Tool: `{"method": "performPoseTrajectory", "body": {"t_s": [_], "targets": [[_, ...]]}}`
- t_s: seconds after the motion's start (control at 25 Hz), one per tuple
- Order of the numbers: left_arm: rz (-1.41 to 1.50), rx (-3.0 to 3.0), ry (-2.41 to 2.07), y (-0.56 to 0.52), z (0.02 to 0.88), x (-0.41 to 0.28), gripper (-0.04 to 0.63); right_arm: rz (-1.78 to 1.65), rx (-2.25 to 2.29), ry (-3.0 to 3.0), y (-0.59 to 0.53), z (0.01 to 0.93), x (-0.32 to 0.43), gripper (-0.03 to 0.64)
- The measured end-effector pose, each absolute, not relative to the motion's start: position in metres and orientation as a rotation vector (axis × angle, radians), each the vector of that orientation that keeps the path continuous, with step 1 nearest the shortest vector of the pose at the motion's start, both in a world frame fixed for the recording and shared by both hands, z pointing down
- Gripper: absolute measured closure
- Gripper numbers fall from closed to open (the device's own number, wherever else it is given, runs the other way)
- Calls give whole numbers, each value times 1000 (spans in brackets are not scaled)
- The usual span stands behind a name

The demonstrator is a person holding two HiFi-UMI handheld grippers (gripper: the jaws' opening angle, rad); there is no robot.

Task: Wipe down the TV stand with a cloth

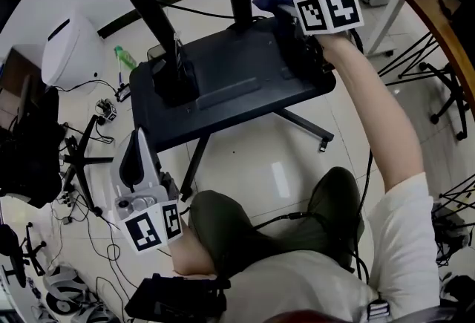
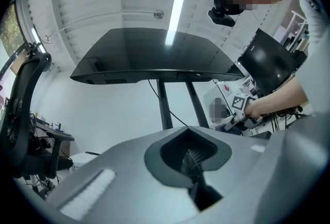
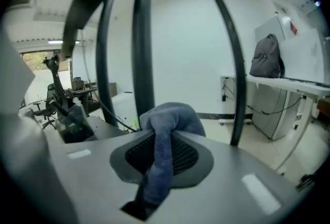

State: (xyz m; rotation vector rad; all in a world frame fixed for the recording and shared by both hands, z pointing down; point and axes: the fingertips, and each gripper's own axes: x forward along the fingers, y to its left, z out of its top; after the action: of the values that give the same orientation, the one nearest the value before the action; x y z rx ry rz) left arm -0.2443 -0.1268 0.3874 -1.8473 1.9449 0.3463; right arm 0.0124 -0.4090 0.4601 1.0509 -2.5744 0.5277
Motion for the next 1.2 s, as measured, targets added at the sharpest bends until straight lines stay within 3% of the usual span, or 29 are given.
{"method": "performPoseTrajectory", "body": {"t_s": [0.24, 0.44, 0.72, 0.92, 1.08, 1.2], "targets": [[349, -1821, 1974, -117, 388, -253, 595, 547, 898, -2432, -415, 495, 6, 555], [353, -1818, 1961, -119, 389, -253, 595, 391, 808, -2686, -309, 476, 35, 555], [329, -1820, 1957, -123, 404, -252, 595, -107, 1125, -2917, -166, 489, 81, 555], [325, -1811, 1980, -116, 421, -260, 595, -761, 945, -3057, -109, 462, 5, 554], [313, -1792, 1994, -106, 429, -266, 595, -877, 936, -3210, -86, 426, -40, 555], [303, -1784, 2017, -100, 443, -275, 595, -895, 812, -3320, -85, 460, -76, 555]]}}
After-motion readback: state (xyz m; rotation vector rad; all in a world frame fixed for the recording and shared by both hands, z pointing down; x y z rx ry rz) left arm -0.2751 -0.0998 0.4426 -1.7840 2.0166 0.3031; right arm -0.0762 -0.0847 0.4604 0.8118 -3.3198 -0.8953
